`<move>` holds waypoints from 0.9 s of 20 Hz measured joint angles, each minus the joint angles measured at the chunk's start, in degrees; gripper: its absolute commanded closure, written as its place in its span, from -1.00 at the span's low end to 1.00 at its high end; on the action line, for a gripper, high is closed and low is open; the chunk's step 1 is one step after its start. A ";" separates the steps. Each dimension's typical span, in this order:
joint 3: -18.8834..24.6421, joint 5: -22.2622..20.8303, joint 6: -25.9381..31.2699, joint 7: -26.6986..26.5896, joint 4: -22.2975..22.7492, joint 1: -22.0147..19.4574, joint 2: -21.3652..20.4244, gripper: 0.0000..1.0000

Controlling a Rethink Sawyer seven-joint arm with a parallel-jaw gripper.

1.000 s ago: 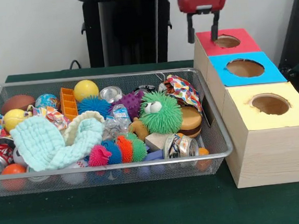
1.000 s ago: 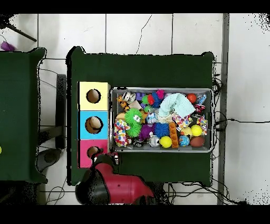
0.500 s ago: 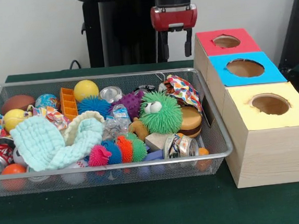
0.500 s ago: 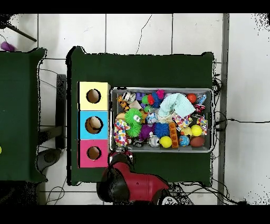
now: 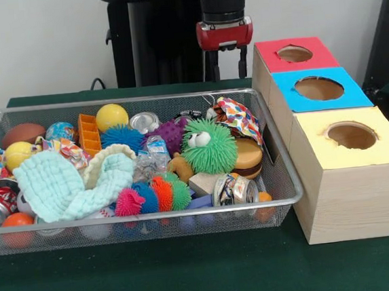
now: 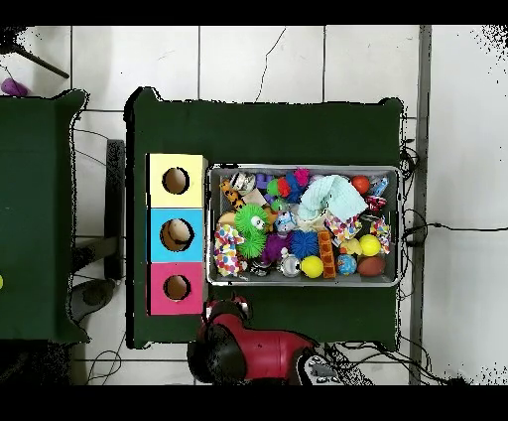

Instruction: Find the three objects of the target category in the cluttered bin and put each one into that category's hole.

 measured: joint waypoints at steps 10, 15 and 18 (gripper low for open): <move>1.29 -2.40 -2.96 0.00 -0.13 -1.38 5.33 -1.00; 3.23 -3.00 -2.95 0.00 -0.94 -3.58 5.49 -1.00; 3.82 -3.06 -2.82 0.00 -1.60 -4.20 5.49 -1.00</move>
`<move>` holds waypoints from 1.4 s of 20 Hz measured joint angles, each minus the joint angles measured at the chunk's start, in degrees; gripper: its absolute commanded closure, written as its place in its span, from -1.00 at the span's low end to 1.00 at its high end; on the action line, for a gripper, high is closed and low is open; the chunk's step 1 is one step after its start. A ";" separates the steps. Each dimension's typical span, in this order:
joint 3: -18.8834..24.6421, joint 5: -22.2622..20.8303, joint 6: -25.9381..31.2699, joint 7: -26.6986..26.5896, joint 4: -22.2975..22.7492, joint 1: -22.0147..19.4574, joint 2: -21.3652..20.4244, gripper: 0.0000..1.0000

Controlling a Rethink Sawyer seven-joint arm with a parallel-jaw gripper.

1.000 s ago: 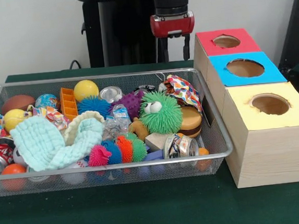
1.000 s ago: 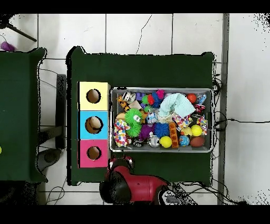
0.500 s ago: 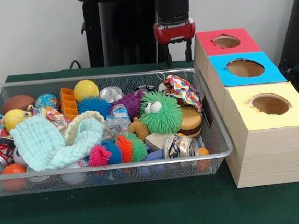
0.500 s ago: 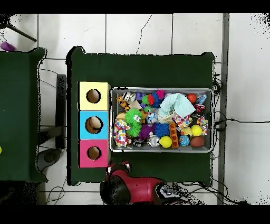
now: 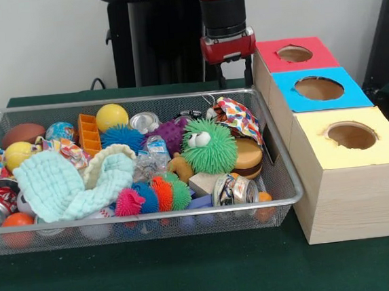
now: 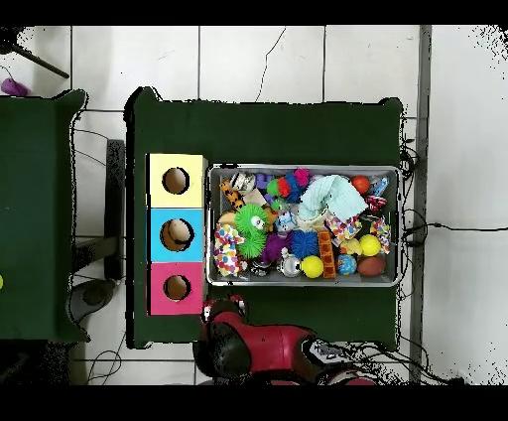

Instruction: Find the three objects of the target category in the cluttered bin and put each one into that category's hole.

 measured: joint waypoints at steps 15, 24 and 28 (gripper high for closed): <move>3.25 -1.01 12.91 0.00 -4.47 -2.79 -1.50 -1.00; 5.42 -4.34 13.74 0.00 -4.77 -6.60 -0.83 -1.00; 5.60 -4.69 13.79 0.00 -4.78 -6.85 -0.84 -1.00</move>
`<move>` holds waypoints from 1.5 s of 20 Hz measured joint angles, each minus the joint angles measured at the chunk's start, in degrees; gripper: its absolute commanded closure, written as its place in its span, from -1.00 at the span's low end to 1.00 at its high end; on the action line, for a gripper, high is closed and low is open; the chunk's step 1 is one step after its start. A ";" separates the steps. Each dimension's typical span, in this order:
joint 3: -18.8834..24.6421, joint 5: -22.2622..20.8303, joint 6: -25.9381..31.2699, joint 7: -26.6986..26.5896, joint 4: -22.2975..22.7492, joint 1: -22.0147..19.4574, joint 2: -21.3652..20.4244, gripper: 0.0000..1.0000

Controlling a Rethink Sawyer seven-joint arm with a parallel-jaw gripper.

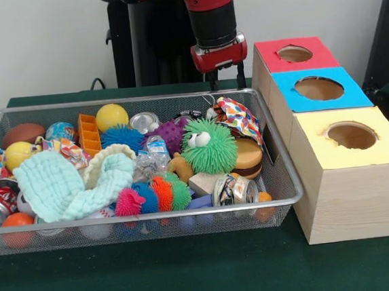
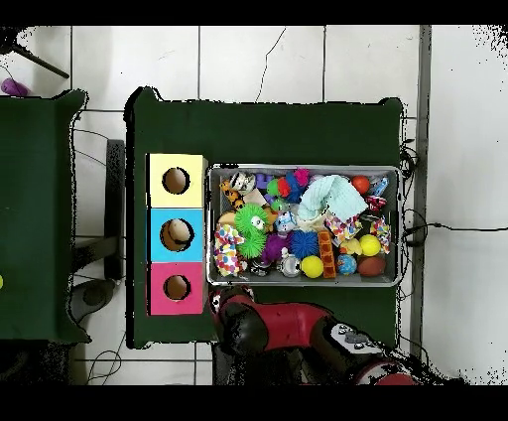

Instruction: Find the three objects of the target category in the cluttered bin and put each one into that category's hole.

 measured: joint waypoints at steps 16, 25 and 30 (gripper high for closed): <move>0.92 2.95 10.45 0.00 0.59 1.45 -10.99 -1.00; 2.53 6.50 12.03 0.00 0.46 0.24 -17.71 -1.00; 3.93 6.48 12.71 0.00 -0.84 -0.97 -17.00 -1.00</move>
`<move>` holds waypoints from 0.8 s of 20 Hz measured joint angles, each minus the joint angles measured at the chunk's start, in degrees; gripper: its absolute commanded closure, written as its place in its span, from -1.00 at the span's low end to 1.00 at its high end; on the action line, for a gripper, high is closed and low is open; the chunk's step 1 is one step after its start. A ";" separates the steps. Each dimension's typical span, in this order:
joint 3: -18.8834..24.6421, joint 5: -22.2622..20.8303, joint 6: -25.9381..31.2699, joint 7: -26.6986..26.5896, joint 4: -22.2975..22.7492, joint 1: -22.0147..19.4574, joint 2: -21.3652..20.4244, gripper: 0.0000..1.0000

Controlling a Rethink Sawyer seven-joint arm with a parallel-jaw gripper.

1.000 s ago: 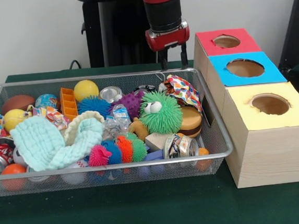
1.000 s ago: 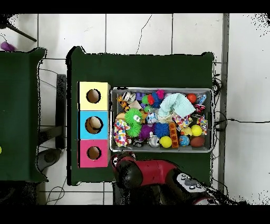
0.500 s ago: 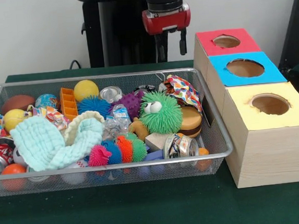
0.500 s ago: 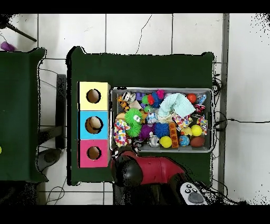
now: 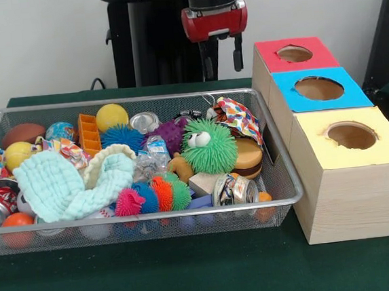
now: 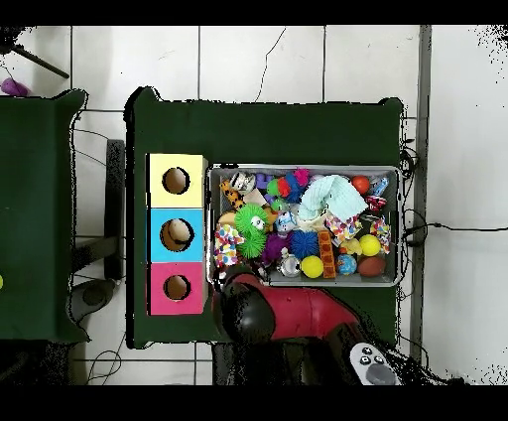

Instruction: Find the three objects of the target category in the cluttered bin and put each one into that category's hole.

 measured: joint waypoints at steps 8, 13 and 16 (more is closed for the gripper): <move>0.44 -0.02 0.30 0.00 -3.90 -0.09 2.60 -1.00; 0.69 -0.01 0.32 0.00 -6.91 -0.70 4.39 -1.00; 1.04 -0.43 0.32 0.00 -8.50 -2.07 5.33 -1.00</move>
